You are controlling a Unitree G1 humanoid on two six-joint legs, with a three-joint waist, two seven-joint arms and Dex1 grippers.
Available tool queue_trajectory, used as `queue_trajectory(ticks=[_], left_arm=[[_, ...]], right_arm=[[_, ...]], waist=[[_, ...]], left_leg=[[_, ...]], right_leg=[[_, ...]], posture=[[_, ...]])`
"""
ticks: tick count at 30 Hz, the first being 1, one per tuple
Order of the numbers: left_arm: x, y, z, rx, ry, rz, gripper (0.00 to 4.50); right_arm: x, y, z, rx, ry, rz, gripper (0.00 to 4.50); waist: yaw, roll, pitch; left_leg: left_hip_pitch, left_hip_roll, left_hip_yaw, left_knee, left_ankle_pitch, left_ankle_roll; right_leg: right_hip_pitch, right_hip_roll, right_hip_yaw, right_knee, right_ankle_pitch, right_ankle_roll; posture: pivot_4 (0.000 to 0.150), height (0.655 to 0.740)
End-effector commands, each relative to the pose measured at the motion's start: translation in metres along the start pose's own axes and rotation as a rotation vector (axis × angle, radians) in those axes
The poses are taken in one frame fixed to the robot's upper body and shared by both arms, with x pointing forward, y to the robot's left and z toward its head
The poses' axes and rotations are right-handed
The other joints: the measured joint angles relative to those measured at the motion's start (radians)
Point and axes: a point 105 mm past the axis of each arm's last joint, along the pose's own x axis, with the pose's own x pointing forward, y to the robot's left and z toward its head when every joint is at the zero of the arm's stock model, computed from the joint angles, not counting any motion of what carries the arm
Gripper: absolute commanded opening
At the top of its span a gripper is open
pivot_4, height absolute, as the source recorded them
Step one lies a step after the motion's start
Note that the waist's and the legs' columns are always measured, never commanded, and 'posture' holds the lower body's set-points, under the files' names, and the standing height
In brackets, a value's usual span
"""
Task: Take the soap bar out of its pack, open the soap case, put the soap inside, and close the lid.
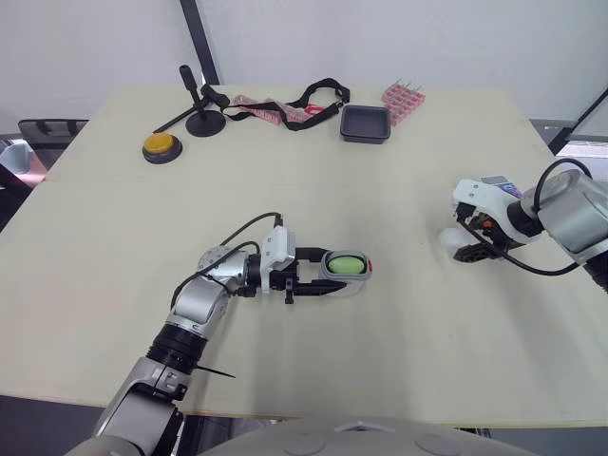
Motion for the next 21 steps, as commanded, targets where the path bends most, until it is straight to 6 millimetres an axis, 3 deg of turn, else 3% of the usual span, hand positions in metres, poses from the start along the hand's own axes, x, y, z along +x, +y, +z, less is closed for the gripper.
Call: queue_trajectory(ticks=[1, 3, 4, 10, 21], left_arm=[[0.002, 0.001, 0.012, 0.052, -0.021, -0.01, 1.9], [0.002, 0.001, 0.012, 0.052, -0.019, -0.01, 1.9], [0.002, 0.001, 0.012, 0.053, -0.018, -0.009, 1.9], [0.001, 0.002, 0.011, 0.059, -0.01, -0.004, 1.9], [0.001, 0.019, 0.014, 0.078, -0.011, 0.048, 1.9]], right_arm=[[-0.003, -0.003, 0.0, 0.006, -0.01, -0.017, 2.61], [-0.003, -0.003, 0.0, 0.007, -0.011, -0.02, 1.99], [-0.003, -0.003, 0.0, 0.007, -0.011, -0.02, 1.93], [-0.002, -0.001, 0.004, -0.011, -0.028, -0.014, 1.93], [-0.049, 0.027, 0.064, -0.311, -0.181, 0.074, 1.93]], waist=[[0.0, 0.0, 0.0], [0.0, 0.0, 0.0], [0.0, 0.0, 0.0], [0.0, 0.0, 0.0], [-0.003, 0.0, 0.0]], left_leg=[[0.0, 0.0, 0.0, 0.0, 0.0, 0.0], [0.0, 0.0, 0.0, 0.0, 0.0, 0.0], [0.0, 0.0, 0.0, 0.0, 0.0, 0.0], [0.0, 0.0, 0.0, 0.0, 0.0, 0.0], [0.0, 0.0, 0.0, 0.001, 0.0, 0.0]], right_leg=[[0.0, 0.0, 0.0, 0.0, 0.0, 0.0], [0.0, 0.0, 0.0, 0.0, 0.0, 0.0], [0.0, 0.0, 0.0, 0.0, 0.0, 0.0], [0.0, 0.0, 0.0, 0.0, 0.0, 0.0], [0.0, 0.0, 0.0, 0.002, 0.0, 0.0]], posture=[[0.15, 0.74], [0.15, 0.74], [0.15, 0.74], [0.15, 0.74], [0.15, 0.74]])
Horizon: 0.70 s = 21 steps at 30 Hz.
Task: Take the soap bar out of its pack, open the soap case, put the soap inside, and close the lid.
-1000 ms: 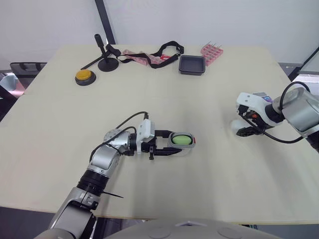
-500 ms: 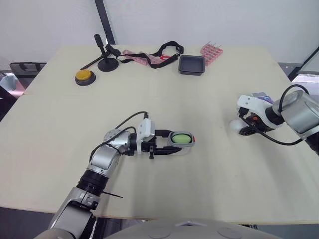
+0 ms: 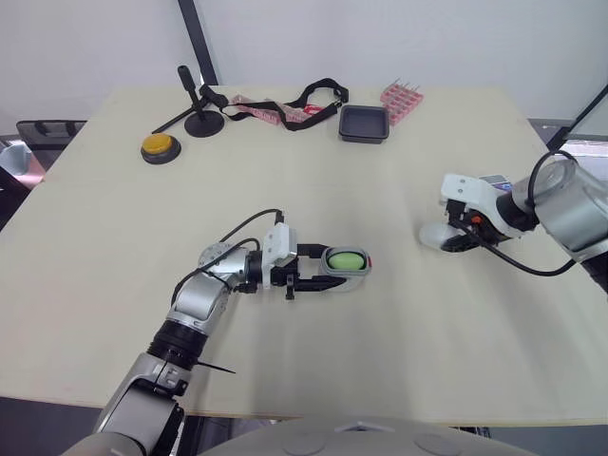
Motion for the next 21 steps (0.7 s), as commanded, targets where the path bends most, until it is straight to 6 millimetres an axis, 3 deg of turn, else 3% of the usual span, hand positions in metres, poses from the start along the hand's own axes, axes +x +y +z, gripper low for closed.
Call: queue_trajectory(ticks=[1, 6, 11, 21], left_arm=[[0.001, 0.011, 0.012, 0.049, -0.033, 0.026, 1.9], [0.007, 0.018, 0.013, 0.057, -0.044, 0.031, 1.9], [0.012, 0.019, 0.013, 0.059, -0.058, 0.027, 1.9], [0.01, 0.013, 0.003, 0.072, -0.039, 0.021, 1.9]], right_arm=[[-0.025, 0.006, 0.032, -0.126, -0.063, 0.004, 1.93], [-0.036, 0.028, 0.075, -0.283, -0.125, 0.072, 1.93], [-0.033, 0.054, 0.106, -0.368, -0.152, 0.145, 1.93], [-0.011, 0.074, 0.114, -0.395, -0.109, 0.215, 1.93]], waist=[[0.001, 0.0, 0.0], [-0.001, 0.0, 0.0], [-0.001, 0.0, 0.0], [0.01, -0.001, 0.0]], left_leg=[[0.0, 0.0, 0.0, 0.0, 0.0, 0.0], [0.0, 0.0, 0.0, 0.001, 0.0, 0.0], [0.0, 0.001, 0.0, 0.001, 0.0, 0.0], [0.0, 0.001, -0.001, 0.003, 0.001, -0.003]], right_leg=[[0.0, 0.0, 0.0, 0.0, 0.0, 0.0], [0.0, 0.0, 0.0, 0.001, 0.0, 0.0], [-0.001, 0.0, 0.0, 0.002, 0.0, 0.0], [-0.001, 0.0, 0.001, 0.003, 0.001, 0.001]], posture=[[0.15, 0.74], [0.15, 0.74], [0.15, 0.74], [0.15, 0.74]])
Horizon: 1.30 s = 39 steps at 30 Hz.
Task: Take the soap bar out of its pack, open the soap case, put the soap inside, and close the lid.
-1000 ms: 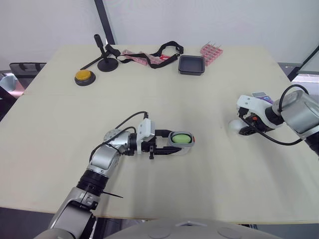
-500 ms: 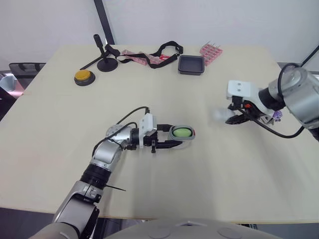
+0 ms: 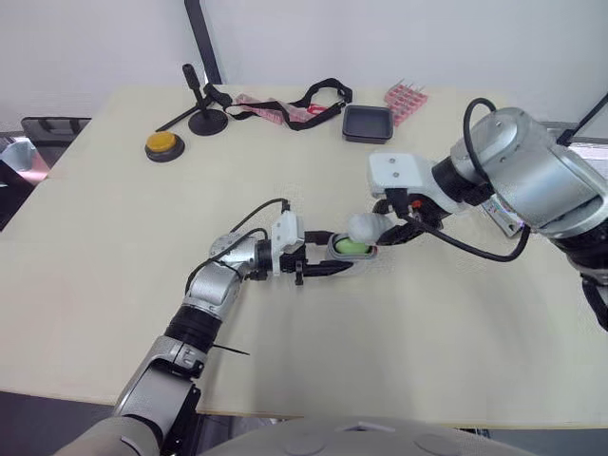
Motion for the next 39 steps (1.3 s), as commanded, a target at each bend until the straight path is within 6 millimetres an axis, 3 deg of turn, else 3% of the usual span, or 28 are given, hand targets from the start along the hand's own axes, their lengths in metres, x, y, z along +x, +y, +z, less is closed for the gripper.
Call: queue_trajectory(ticks=[1, 18, 39], left_arm=[[-0.002, 0.001, 0.005, 0.037, -0.018, 0.005, 1.9], [0.0, 0.002, 0.005, 0.03, -0.026, 0.022, 1.9], [-0.002, 0.003, 0.004, 0.028, -0.013, 0.033, 1.9]], right_arm=[[-0.001, 0.005, 0.009, -0.038, 0.002, 0.004, 1.93], [0.021, 0.006, 0.013, -0.059, 0.02, 0.021, 1.93], [0.032, 0.014, 0.011, -0.072, 0.046, 0.051, 1.93]], waist=[[0.0, 0.0, 0.0], [-0.002, 0.0, 0.0], [-0.007, -0.002, -0.001]], left_leg=[[0.0, 0.0, 0.0, 0.0, 0.0, 0.0], [0.0, 0.0, 0.0, 0.0, 0.002, -0.005], [0.001, 0.0, 0.0, 0.0, 0.002, -0.006]], right_leg=[[0.0, 0.0, 0.0, 0.0, 0.0, 0.0], [0.0, 0.001, 0.002, 0.0, 0.002, 0.003], [0.001, 0.001, 0.003, 0.001, 0.002, 0.003]], posture=[[0.15, 0.74], [0.15, 0.74], [0.15, 0.74]])
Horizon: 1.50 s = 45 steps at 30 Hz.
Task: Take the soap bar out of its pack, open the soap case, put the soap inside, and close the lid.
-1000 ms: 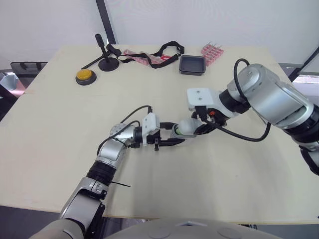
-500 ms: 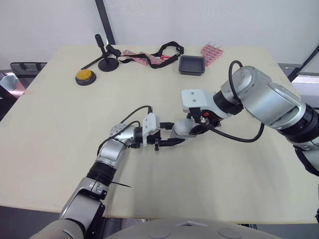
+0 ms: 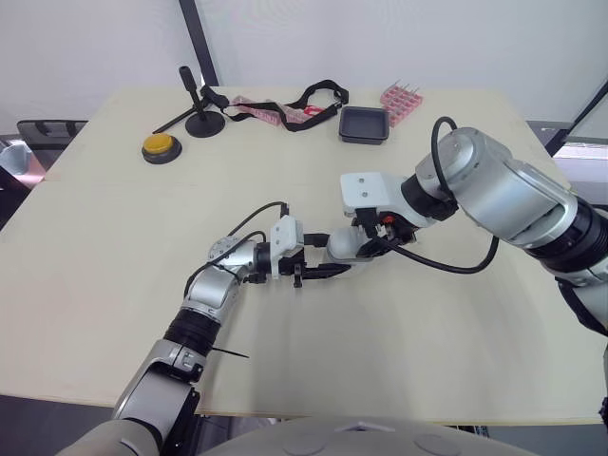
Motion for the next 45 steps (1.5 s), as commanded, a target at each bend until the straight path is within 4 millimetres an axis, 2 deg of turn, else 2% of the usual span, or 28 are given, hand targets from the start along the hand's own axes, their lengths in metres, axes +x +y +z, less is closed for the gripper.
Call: queue_trajectory(ticks=[1, 19, 21, 26, 34, 45], left_arm=[[0.0, 0.003, 0.007, 0.026, -0.02, 0.015, 1.9], [-0.001, 0.002, 0.007, 0.025, -0.017, 0.018, 1.9], [-0.001, 0.002, 0.007, 0.024, -0.018, 0.018, 1.9], [-0.001, 0.0, 0.007, 0.022, -0.02, 0.016, 1.9], [0.0, -0.002, 0.006, 0.016, -0.02, 0.012, 1.9], [-0.001, -0.004, 0.006, 0.009, -0.016, 0.001, 1.9]], right_arm=[[0.008, 0.008, -0.003, -0.011, 0.024, 0.038, 1.93], [0.012, -0.001, -0.01, 0.006, 0.042, 0.008, 1.93], [0.011, -0.002, -0.011, 0.012, 0.043, 0.004, 2.96], [0.009, -0.007, -0.01, -0.002, 0.038, -0.027, 4.47], [0.005, -0.008, -0.011, -0.005, 0.033, -0.038, 4.47], [-0.003, -0.004, -0.027, 0.047, 0.05, -0.046, 4.47]], waist=[[0.0, 0.0, 0.0], [-0.008, -0.002, -0.001], [-0.007, -0.002, -0.001], [-0.007, -0.002, -0.001], [-0.007, -0.002, -0.001], [-0.006, -0.002, -0.001]], left_leg=[[0.0, 0.0, 0.0, 0.0, 0.0, 0.0], [0.003, 0.0, 0.0, 0.0, 0.0, -0.001], [0.004, 0.0, 0.0, 0.0, 0.0, -0.001], [0.001, 0.0, 0.0, -0.001, 0.0, -0.001], [0.001, 0.0, 0.0, -0.003, 0.0, -0.001], [0.001, 0.0, 0.0, -0.003, 0.0, -0.001]], right_leg=[[0.0, 0.0, 0.0, 0.0, 0.0, 0.0], [0.003, 0.0, 0.0, 0.0, 0.0, 0.0], [0.004, 0.0, 0.0, 0.0, 0.0, 0.0], [0.002, 0.0, 0.0, -0.001, 0.0, 0.0], [0.001, 0.0, -0.001, -0.003, 0.0, 0.0], [0.001, 0.0, 0.0, -0.003, 0.0, 0.0]], posture=[[0.15, 0.74], [0.15, 0.74], [0.15, 0.74], [0.15, 0.74], [0.15, 0.74], [0.15, 0.74]])
